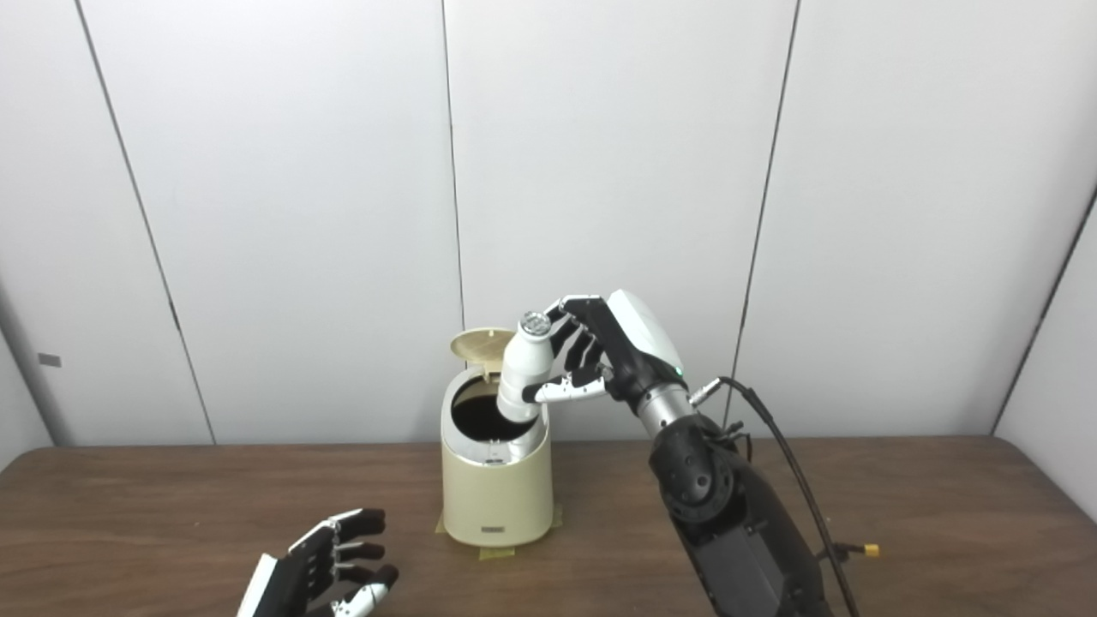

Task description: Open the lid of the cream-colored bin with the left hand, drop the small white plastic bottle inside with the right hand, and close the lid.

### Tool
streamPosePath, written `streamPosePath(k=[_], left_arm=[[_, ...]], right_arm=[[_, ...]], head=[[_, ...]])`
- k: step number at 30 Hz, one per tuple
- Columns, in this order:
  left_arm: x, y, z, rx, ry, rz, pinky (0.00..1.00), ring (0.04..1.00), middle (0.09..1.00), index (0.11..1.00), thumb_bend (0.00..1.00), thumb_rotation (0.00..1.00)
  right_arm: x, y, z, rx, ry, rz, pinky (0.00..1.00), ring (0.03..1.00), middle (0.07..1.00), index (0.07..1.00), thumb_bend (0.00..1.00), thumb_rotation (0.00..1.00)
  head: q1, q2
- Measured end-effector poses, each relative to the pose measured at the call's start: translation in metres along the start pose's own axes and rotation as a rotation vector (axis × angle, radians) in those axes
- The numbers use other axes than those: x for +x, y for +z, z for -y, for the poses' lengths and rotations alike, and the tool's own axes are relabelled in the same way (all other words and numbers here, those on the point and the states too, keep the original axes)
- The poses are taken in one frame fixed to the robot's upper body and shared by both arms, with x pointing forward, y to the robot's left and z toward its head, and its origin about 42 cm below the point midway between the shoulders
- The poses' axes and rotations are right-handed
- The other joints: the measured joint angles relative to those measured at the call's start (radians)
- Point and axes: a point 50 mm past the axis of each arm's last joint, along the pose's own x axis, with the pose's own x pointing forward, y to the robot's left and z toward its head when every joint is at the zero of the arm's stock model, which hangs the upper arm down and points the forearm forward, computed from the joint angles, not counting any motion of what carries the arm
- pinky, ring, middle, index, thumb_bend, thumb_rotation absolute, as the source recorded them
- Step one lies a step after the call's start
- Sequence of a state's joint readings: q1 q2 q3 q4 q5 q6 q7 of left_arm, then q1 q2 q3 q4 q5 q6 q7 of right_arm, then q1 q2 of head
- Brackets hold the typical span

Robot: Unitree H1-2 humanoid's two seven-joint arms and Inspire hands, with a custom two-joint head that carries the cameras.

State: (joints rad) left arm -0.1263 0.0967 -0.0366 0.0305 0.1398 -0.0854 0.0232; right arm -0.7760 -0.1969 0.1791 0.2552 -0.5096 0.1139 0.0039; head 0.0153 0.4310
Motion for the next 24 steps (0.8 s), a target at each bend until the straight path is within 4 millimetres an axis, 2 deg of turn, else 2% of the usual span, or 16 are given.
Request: streamPosePath(k=[7,11,24], left_arm=[[0.0000,0.0000,0.0001,-0.001,0.000,0.000,0.61,0.699,0.769,0.770,0.55,0.14],[0.0000,0.0000,0.0001,0.000,-0.001,0.000,0.62,0.700,0.770,0.767,0.54,0.11],[0.0000,0.0002,0.0010,0.000,-0.003,0.000,0.61,0.707,0.779,0.773,0.54,0.10]], right_arm=[[-0.0018,-0.0013,0.0026,-0.027,0.007,0.006,0.28,0.371,0.463,0.556,0.51,0.00],[-0.0033,-0.0052,0.0046,-0.035,0.015,0.000,0.29,0.373,0.464,0.556,0.51,0.00],[-0.0087,-0.0047,-0.0014,-0.014,0.044,-0.022,0.31,0.374,0.457,0.555,0.51,0.00]], head=[[0.000,0.006],[0.002,0.006],[0.008,0.011]])
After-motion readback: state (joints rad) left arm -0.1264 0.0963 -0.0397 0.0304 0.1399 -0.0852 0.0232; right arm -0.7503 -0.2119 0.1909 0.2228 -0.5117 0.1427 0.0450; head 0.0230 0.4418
